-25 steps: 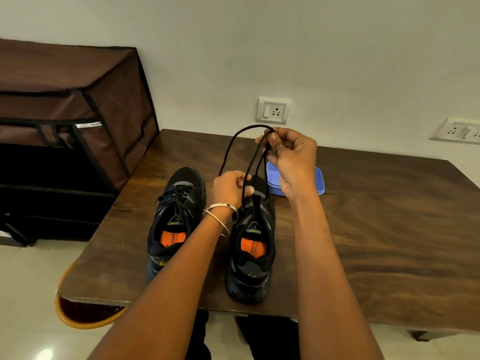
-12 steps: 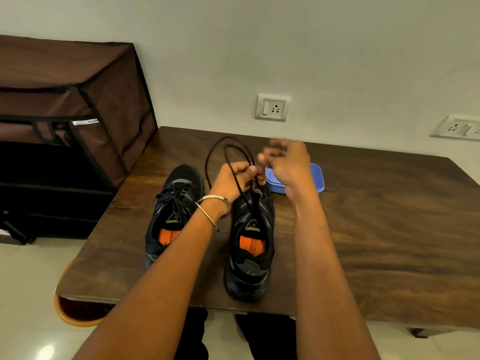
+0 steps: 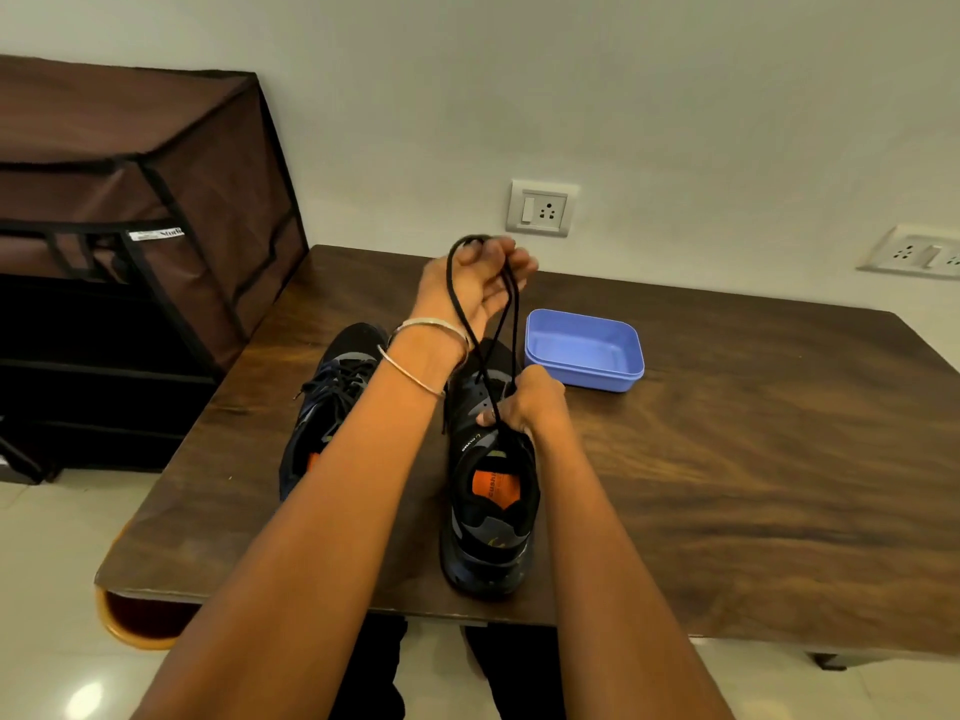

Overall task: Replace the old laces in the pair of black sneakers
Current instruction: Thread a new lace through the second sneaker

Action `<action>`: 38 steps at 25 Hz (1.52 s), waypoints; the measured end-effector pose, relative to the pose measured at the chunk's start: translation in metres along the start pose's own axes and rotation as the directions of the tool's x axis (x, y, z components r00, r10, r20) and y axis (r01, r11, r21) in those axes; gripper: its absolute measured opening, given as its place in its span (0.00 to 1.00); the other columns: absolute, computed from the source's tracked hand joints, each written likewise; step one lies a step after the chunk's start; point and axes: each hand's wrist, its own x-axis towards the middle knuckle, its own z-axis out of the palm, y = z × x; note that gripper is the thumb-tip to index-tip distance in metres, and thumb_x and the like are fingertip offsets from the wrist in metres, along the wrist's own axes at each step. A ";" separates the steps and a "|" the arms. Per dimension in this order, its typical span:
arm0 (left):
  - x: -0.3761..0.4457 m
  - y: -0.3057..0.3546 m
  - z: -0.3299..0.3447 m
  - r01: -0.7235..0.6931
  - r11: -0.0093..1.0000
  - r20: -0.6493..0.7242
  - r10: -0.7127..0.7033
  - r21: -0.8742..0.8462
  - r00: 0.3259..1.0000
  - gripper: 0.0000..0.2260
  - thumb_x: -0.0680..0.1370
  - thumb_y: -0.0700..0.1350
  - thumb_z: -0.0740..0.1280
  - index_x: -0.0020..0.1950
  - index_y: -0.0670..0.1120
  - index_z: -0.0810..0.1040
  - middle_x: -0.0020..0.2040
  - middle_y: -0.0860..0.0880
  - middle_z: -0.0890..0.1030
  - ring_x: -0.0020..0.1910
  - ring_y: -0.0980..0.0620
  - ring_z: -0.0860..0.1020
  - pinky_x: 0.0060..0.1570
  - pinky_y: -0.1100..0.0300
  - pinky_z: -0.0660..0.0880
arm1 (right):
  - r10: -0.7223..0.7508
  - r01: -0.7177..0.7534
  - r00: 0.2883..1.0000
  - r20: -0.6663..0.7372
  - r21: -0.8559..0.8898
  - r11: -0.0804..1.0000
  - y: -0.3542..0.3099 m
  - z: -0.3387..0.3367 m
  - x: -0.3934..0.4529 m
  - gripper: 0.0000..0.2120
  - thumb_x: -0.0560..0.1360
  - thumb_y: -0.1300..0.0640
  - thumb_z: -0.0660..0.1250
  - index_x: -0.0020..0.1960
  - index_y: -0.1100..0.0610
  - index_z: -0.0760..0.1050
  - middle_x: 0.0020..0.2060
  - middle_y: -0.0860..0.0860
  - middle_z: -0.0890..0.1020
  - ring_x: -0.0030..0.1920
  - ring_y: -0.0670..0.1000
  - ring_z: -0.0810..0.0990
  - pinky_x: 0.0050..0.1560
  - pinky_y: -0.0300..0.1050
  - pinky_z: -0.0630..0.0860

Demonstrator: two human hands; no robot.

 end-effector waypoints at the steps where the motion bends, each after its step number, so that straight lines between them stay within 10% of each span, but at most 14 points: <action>1: 0.001 0.014 0.005 -0.022 0.993 0.036 0.027 -0.120 0.999 0.07 0.82 0.38 0.60 0.46 0.41 0.76 0.36 0.47 0.84 0.39 0.49 0.84 0.45 0.57 0.81 | 0.007 -0.008 1.000 -0.006 -0.010 1.000 -0.001 0.002 0.002 0.23 0.66 0.55 0.81 0.53 0.62 0.73 0.54 0.57 0.79 0.56 0.56 0.78 0.48 0.47 0.74; 7: -0.011 0.051 0.030 -0.003 0.863 0.054 0.036 -0.505 0.998 0.09 0.82 0.39 0.58 0.46 0.40 0.75 0.34 0.44 0.83 0.35 0.47 0.84 0.41 0.53 0.81 | -0.124 0.124 0.990 -0.073 0.002 0.992 -0.001 0.003 0.006 0.26 0.66 0.56 0.81 0.60 0.60 0.74 0.55 0.54 0.80 0.59 0.56 0.78 0.57 0.50 0.76; 12: -0.005 0.055 0.003 -0.067 0.733 -0.127 -0.026 -0.677 0.992 0.10 0.83 0.38 0.57 0.44 0.39 0.74 0.33 0.42 0.81 0.66 0.43 0.74 0.64 0.47 0.69 | -0.375 0.357 0.923 -0.092 0.572 0.738 -0.013 -0.009 -0.001 0.10 0.76 0.64 0.70 0.56 0.56 0.80 0.50 0.56 0.84 0.54 0.55 0.83 0.59 0.53 0.79; 15: 0.010 0.048 -0.028 -0.147 0.714 -0.266 -0.058 -0.685 0.962 0.11 0.83 0.38 0.55 0.44 0.40 0.73 0.38 0.42 0.78 0.65 0.42 0.75 0.68 0.46 0.67 | -0.428 0.348 0.904 0.001 0.580 0.737 -0.007 -0.017 -0.003 0.08 0.80 0.67 0.62 0.50 0.61 0.80 0.40 0.55 0.83 0.45 0.53 0.82 0.53 0.47 0.80; 19: 0.023 0.008 -0.079 0.197 0.979 -0.449 -0.199 -0.050 0.871 0.13 0.83 0.37 0.55 0.40 0.42 0.71 0.36 0.46 0.76 0.36 0.49 0.78 0.47 0.56 0.76 | -0.367 0.361 0.926 -0.092 0.503 0.785 0.004 -0.032 0.004 0.10 0.80 0.67 0.62 0.45 0.59 0.80 0.40 0.55 0.83 0.47 0.54 0.83 0.55 0.51 0.81; 21: 0.016 -0.008 -0.090 0.424 0.682 -0.439 -0.165 0.596 0.883 0.11 0.80 0.36 0.61 0.37 0.42 0.71 0.38 0.44 0.74 0.38 0.47 0.75 0.40 0.55 0.73 | -0.327 0.368 0.930 -0.170 0.431 0.823 0.007 -0.033 0.010 0.12 0.79 0.65 0.65 0.41 0.54 0.80 0.41 0.56 0.85 0.48 0.56 0.85 0.54 0.58 0.81; 23: -0.002 -0.022 -0.081 0.428 0.298 -0.361 -0.255 0.853 0.897 0.07 0.77 0.39 0.68 0.40 0.40 0.75 0.38 0.44 0.74 0.42 0.46 0.73 0.40 0.55 0.73 | -0.325 0.394 0.908 -0.265 0.270 0.879 0.008 -0.032 0.014 0.15 0.78 0.65 0.67 0.36 0.52 0.79 0.39 0.56 0.85 0.44 0.57 0.85 0.49 0.62 0.81; 29: -0.026 -0.065 -0.055 0.419 0.328 -0.372 -0.199 0.847 0.907 0.19 0.66 0.52 0.79 0.52 0.45 0.81 0.47 0.47 0.82 0.38 0.53 0.78 0.30 0.62 0.72 | -0.421 0.444 0.859 -0.291 0.014 0.896 -0.009 -0.026 0.014 0.11 0.76 0.70 0.64 0.40 0.61 0.82 0.39 0.59 0.83 0.44 0.59 0.83 0.48 0.60 0.81; 38: -0.036 -0.066 -0.050 0.465 0.370 -0.442 -0.151 0.804 0.884 0.20 0.65 0.53 0.80 0.45 0.44 0.75 0.45 0.49 0.77 0.44 0.48 0.79 0.46 0.55 0.79 | -0.451 0.498 0.831 -0.325 0.074 0.864 -0.021 -0.034 -0.004 0.08 0.78 0.69 0.66 0.48 0.63 0.84 0.40 0.55 0.85 0.43 0.53 0.85 0.50 0.52 0.82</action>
